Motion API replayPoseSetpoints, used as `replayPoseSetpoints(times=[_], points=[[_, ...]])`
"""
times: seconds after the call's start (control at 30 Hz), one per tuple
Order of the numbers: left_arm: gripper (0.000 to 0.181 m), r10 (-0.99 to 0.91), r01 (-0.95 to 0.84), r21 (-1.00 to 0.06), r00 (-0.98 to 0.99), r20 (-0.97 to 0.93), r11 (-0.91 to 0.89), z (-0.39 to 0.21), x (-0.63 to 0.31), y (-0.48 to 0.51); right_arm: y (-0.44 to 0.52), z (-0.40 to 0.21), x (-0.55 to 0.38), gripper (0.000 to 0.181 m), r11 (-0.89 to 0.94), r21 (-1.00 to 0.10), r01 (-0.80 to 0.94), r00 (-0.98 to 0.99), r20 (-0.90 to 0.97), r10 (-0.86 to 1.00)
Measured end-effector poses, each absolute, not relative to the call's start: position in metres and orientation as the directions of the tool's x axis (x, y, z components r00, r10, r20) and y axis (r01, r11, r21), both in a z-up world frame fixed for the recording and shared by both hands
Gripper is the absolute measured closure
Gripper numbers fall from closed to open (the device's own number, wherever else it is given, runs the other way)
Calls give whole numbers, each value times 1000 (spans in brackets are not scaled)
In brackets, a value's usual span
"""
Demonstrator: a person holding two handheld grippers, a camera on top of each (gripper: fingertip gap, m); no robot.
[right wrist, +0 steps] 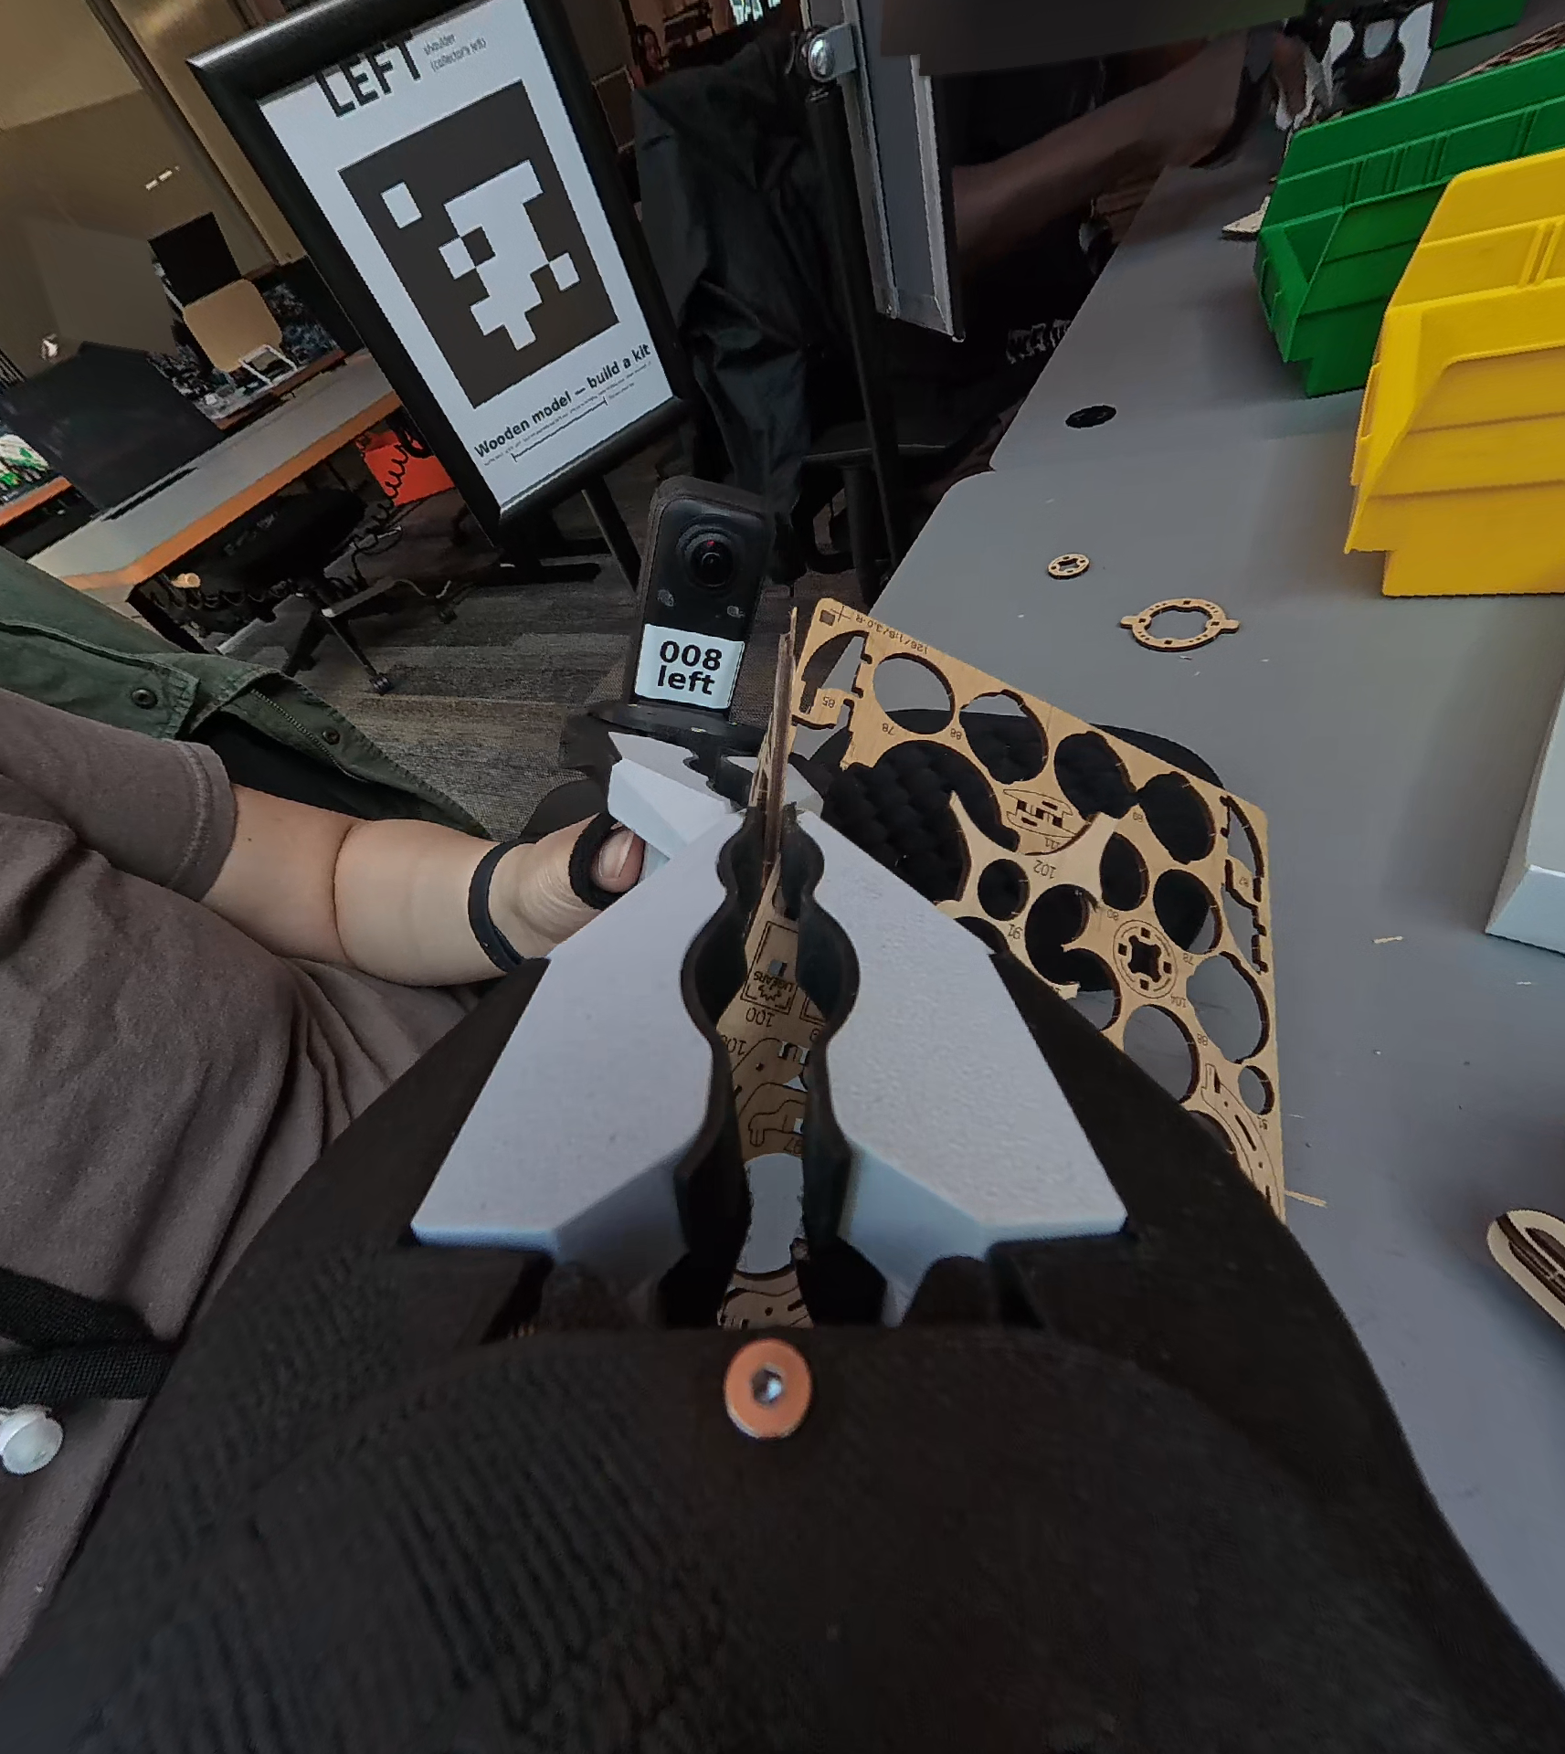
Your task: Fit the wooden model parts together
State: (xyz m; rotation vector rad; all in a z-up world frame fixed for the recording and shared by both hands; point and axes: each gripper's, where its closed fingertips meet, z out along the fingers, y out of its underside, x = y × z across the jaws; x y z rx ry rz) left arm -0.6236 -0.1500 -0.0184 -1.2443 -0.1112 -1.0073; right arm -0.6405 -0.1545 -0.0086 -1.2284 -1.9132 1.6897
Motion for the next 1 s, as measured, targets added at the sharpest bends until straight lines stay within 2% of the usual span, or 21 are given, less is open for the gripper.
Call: replayPoseSetpoints(times=[0.17, 0.4, 0.6, 0.77, 0.9, 1.0], points=[[181, -563, 687, -727, 602, 567, 3, -17, -625, -150, -154, -9, -641, 180, -70, -921, 384, -586, -301, 752], [181, -611, 733, -679, 520, 597, -39, -16, -624, -155, -157, -8, -641, 179, 27, -945, 326, -605, -186, 774], [178, -610, 764, -645, 521, 597, 22, -11, -632, -155, -157, -7, -647, 181, -107, -928, 356, -577, -309, 756], [181, -593, 759, -650, 536, 601, 28, -13, -633, -152, -155, -7, -648, 181, -112, -931, 347, -571, -305, 762], [181, -602, 762, -647, 511, 613, -12, -13, -631, -151, -154, -7, -645, 180, -182, -899, 399, -587, -403, 703], [181, -590, 744, -669, 536, 604, -9, -13, -630, -150, -151, -5, -643, 180, -179, -899, 401, -588, -402, 702]])
